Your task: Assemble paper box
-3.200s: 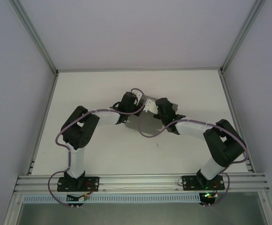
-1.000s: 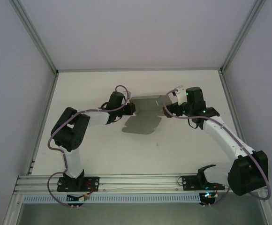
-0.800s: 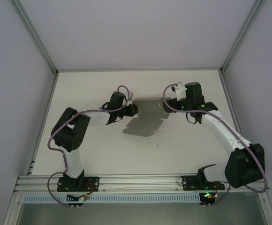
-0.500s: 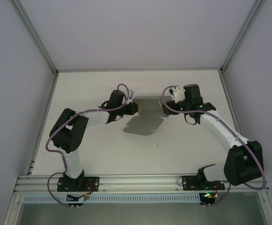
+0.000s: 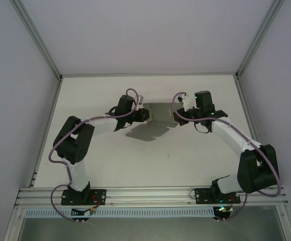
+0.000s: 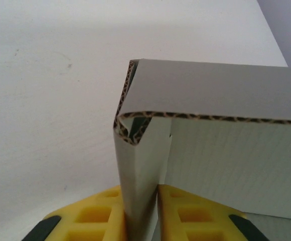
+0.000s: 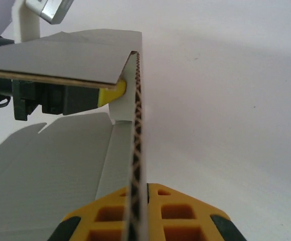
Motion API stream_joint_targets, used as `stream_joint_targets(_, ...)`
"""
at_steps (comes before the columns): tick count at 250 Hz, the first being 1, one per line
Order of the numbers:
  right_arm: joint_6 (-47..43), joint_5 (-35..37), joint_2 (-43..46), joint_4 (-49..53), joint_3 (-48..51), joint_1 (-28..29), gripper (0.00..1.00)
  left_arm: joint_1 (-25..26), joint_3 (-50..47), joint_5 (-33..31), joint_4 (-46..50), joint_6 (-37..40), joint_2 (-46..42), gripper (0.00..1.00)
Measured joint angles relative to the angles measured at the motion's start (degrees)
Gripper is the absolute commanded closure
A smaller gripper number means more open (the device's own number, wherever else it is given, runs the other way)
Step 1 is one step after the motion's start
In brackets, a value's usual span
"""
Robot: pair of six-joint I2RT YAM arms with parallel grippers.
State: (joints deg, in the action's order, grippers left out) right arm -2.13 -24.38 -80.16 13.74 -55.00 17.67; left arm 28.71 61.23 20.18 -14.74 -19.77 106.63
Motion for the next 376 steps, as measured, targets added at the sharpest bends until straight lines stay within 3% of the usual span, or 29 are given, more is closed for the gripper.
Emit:
stream_joint_targets(86, -0.2, -3.1, 0.2, -2.1, 0.7, -0.6, 1.0, -1.6, -2.0, 5.3, -5.4, -0.3, 0.0, 0.7)
stream_joint_targets(132, -0.3, -6.6, 1.0, -2.1, 0.9, -0.6, 1.0, -1.9, -1.9, 6.8, -5.9, 0.3, 0.0, 0.73)
stream_joint_targets(167, -0.4, -8.6, 3.3, -2.3, 2.0, -0.6, 1.0, -2.0, -1.9, 7.5, -6.8, 0.9, 0.1, 0.88)
stream_joint_targets(181, -0.4, -9.3, 3.7, -2.3, 2.1, -0.6, 1.0, -2.0, -1.7, 7.8, -7.5, 1.2, 0.2, 1.0)
stream_joint_targets(217, -0.4, -9.9, 3.8, -2.6, 2.1, -0.7, 1.0, -1.9, -1.7, 7.5, -8.6, 1.6, 0.5, 1.0)
stream_joint_targets(251, -0.4, -8.7, 3.8, -3.4, 2.4, -0.8, 1.0, 0.9, 2.6, -2.1, -1.5, 2.3, 0.5, 1.0)
stream_joint_targets(287, -0.2, -5.8, 3.8, -5.5, 2.6, -1.2, 1.0, 7.6, 13.4, -24.8, 14.5, 1.8, 1.5, 1.0)
stream_joint_targets(307, 0.2, -3.9, 3.8, -7.1, 2.8, -1.3, 1.0, 9.7, 19.1, -34.2, 21.6, -0.4, 3.6, 1.0)
stream_joint_targets(341, 0.4, -1.7, 3.8, -7.8, 4.0, -1.1, 1.0, 11.4, 20.9, -39.8, 26.8, -3.0, 4.4, 1.0)
stream_joint_targets(376, 0.4, -1.3, 3.8, -7.6, 4.5, -0.9, 1.0, 11.5, 18.1, -38.7, 24.1, -2.4, 3.7, 1.0)
